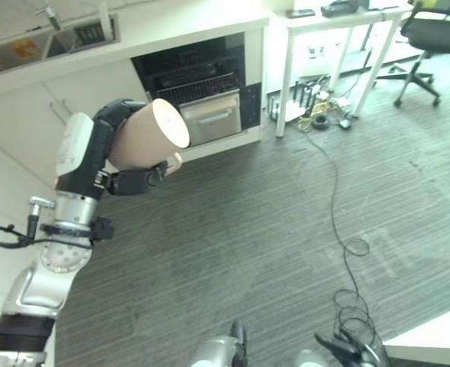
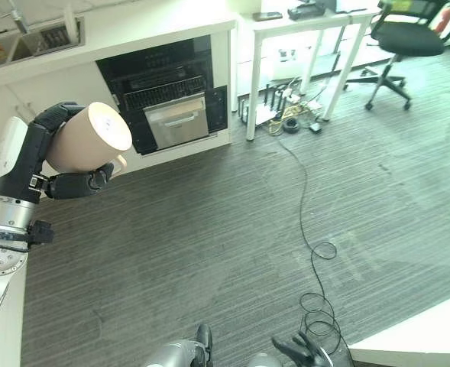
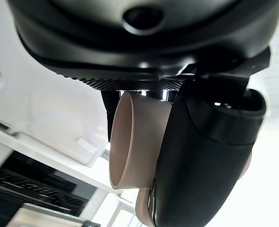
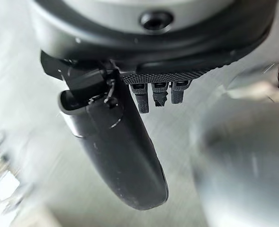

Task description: Place the dishes in the dishwasher.

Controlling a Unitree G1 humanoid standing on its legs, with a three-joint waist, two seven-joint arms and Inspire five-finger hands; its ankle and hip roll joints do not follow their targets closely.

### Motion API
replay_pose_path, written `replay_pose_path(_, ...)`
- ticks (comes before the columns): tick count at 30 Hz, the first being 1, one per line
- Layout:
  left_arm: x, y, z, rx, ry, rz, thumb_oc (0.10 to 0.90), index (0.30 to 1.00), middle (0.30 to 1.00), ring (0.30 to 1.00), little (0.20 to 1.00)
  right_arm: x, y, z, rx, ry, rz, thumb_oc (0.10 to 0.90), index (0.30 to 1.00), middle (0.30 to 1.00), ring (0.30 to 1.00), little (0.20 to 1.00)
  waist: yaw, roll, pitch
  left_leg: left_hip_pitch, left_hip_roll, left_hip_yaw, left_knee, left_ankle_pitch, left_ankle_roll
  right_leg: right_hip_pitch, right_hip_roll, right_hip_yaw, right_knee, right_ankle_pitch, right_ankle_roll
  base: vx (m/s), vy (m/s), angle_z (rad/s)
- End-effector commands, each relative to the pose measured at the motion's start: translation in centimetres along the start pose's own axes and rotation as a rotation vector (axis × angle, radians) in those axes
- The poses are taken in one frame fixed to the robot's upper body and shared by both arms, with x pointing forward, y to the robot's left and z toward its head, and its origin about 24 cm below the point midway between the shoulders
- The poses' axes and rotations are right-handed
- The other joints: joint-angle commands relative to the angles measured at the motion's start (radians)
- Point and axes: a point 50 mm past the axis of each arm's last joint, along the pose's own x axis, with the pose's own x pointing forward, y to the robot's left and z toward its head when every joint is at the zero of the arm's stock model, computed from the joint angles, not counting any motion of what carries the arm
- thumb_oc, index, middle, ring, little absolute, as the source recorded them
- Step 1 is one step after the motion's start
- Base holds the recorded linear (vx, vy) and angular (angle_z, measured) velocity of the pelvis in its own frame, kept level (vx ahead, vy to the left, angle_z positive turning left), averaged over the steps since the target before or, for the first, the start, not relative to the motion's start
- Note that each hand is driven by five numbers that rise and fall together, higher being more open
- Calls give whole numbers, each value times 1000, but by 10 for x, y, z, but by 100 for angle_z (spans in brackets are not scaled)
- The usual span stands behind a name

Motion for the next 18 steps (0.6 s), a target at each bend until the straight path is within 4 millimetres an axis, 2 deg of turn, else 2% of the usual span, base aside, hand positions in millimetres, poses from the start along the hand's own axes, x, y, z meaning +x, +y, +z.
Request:
replay_pose_path(1,28,30,51,80,-305,155,400,300,300,300,300,0,-29,41,-20,-185,-50,800,900,900,900,900,-22,14,-21,51,55,-79,70,-183,-68,71,113,-19,-573,97,-19,386,-334,-70)
replay_pose_path(3,32,29,52,85,-303,158,400,300,300,300,300,1,-29,45,-17,-200,-45,800,900,900,900,900,-28,-9,-17,74,36,-80,70,-209,-72,13,52,7,-573,112,3,379,-337,-24)
replay_pose_path(4,38,31,53,90,-297,162,400,300,300,300,300,1,-29,48,-30,-209,-39,800,900,900,900,900,-37,-33,-19,103,17,-80,70,-249,-74,-66,-23,55,-573,171,46,449,-346,10)
replay_pose_path(5,41,34,54,90,-297,164,400,300,300,300,300,2,-29,49,-42,-211,-36,800,900,900,900,900,-38,-41,-21,117,13,-79,70,-267,-74,-102,-45,80,-573,182,62,496,-400,6)
replay_pose_path(7,43,39,51,100,-297,165,400,300,300,300,300,2,-29,48,-37,-202,-40,800,900,900,900,900,-41,-50,-34,168,20,-96,70,-309,-84,-148,-69,122,-573,216,79,527,-472,1)
replay_pose_path(9,40,42,48,115,-287,175,400,300,300,300,300,1,-30,47,-46,-189,-35,800,900,900,900,900,-41,-49,-42,190,40,-97,70,-319,-94,-122,-56,112,-573,202,80,504,-484,-1)
replay_pose_path(10,35,45,45,120,-255,187,400,300,300,300,300,1,-31,47,-103,-174,-28,800,900,900,900,900,-37,-51,-55,226,64,-102,70,-315,-110,-99,-35,96,-573,185,66,486,-484,-4)
replay_pose_path(11,33,46,45,119,-247,194,400,300,300,300,300,1,-31,47,-124,-173,-32,800,900,900,900,900,-37,-48,-56,243,89,-101,70,-262,-124,-84,-16,91,-573,168,51,576,-585,-1)
replay_pose_path(12,31,46,45,119,-238,209,400,300,300,300,300,1,-31,48,-144,-178,-31,800,900,900,900,900,-32,-51,-53,258,121,-90,70,-166,-143,-62,1,82,-573,139,24,401,-428,-6)
replay_pose_path(13,28,48,45,121,-230,218,400,300,300,300,300,1,-31,50,-159,-182,-30,800,900,900,900,900,-27,-53,-51,273,144,-79,78,-94,-159,-45,9,67,-573,119,4,389,-438,4)
replay_pose_path(14,26,49,44,127,-222,229,400,300,300,300,300,1,-30,52,-177,-187,-28,800,900,900,900,900,-21,-51,-45,256,165,-71,147,-41,-173,-26,19,53,-573,101,-16,410,-484,-10)
replay_pose_path(15,23,51,42,124,-209,247,400,300,300,300,300,1,-33,56,-198,-197,-36,800,900,900,900,900,-11,-45,-29,177,203,-60,302,35,-193,20,48,31,-573,68,-54,367,-449,-8)
replay_pose_path(16,22,52,41,124,-204,253,400,300,300,300,300,1,-35,57,-198,-200,-46,800,900,900,900,900,-5,-43,-23,132,205,-66,358,44,-195,34,57,22,-573,59,-67,383,-410,-14)
replay_pose_path(17,22,55,39,123,-197,265,400,300,300,300,300,0,-40,60,-188,-209,-65,800,900,900,900,900,20,-40,-13,51,120,-87,402,-8,-168,61,69,19,-573,44,-75,304,-212,-11)
replay_pose_path(18,21,57,38,131,-190,274,400,300,300,300,300,-1,-43,62,-184,-209,-69,800,900,900,900,900,38,-32,-8,7,41,-97,388,-48,-146,77,86,31,-573,33,-70,355,-163,-31)
